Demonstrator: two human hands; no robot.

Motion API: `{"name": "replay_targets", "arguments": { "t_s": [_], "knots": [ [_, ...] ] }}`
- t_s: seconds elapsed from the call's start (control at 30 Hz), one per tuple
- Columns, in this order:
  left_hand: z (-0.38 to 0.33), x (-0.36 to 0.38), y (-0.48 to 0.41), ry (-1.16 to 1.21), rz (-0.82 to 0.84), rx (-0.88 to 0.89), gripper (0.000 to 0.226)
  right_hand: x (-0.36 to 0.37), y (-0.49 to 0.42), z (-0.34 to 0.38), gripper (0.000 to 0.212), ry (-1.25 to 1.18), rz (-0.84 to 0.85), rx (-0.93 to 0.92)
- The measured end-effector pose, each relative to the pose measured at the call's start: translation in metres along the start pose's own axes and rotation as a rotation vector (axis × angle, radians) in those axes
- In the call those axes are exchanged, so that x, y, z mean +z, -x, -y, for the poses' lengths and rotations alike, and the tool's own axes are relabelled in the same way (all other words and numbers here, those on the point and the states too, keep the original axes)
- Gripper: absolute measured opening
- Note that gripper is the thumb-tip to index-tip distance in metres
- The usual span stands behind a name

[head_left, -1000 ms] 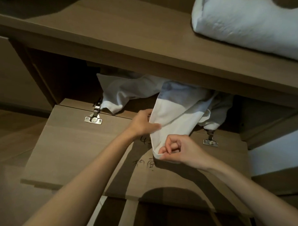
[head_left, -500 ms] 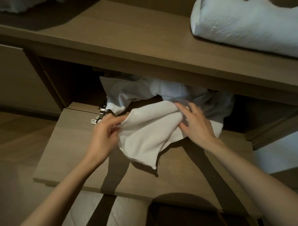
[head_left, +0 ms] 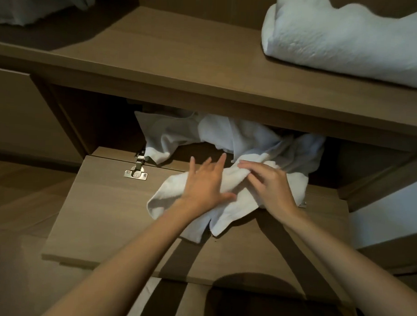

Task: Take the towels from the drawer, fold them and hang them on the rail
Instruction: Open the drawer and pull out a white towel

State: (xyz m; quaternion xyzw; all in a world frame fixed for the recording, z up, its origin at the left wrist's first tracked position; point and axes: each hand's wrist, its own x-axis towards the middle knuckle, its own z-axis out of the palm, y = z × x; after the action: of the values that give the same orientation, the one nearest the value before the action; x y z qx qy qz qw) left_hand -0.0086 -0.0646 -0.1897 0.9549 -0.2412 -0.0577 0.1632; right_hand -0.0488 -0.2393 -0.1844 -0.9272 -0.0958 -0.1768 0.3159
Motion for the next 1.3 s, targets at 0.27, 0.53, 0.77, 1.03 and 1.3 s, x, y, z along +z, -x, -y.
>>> {"name": "replay_targets", "arguments": {
  "t_s": [0.27, 0.53, 0.77, 1.03, 1.3],
  "knots": [
    [0.015, 0.007, -0.009, 0.409, -0.304, 0.053, 0.048, 0.006, 0.031, -0.058, 0.083, 0.154, 0.303, 0.468],
    [0.035, -0.055, -0.003, 0.545, -0.558, -0.089, 0.055, 0.02, 0.019, -0.068, 0.075, 0.283, 0.452, 0.58],
    [0.084, -0.054, 0.058, 0.315, -0.611, -0.177, 0.042, 0.039, -0.012, -0.065, 0.053, 0.327, 0.437, 0.746],
    [0.111, -0.008, 0.073, 0.03, -0.185, -0.439, 0.043, 0.032, -0.017, -0.066, 0.057, 0.267, 0.465, 0.705],
    [0.021, 0.004, -0.013, -0.154, 0.02, -0.1, 0.112, 0.003, 0.008, -0.038, 0.074, 0.302, 0.166, 0.186]
  ]
}}
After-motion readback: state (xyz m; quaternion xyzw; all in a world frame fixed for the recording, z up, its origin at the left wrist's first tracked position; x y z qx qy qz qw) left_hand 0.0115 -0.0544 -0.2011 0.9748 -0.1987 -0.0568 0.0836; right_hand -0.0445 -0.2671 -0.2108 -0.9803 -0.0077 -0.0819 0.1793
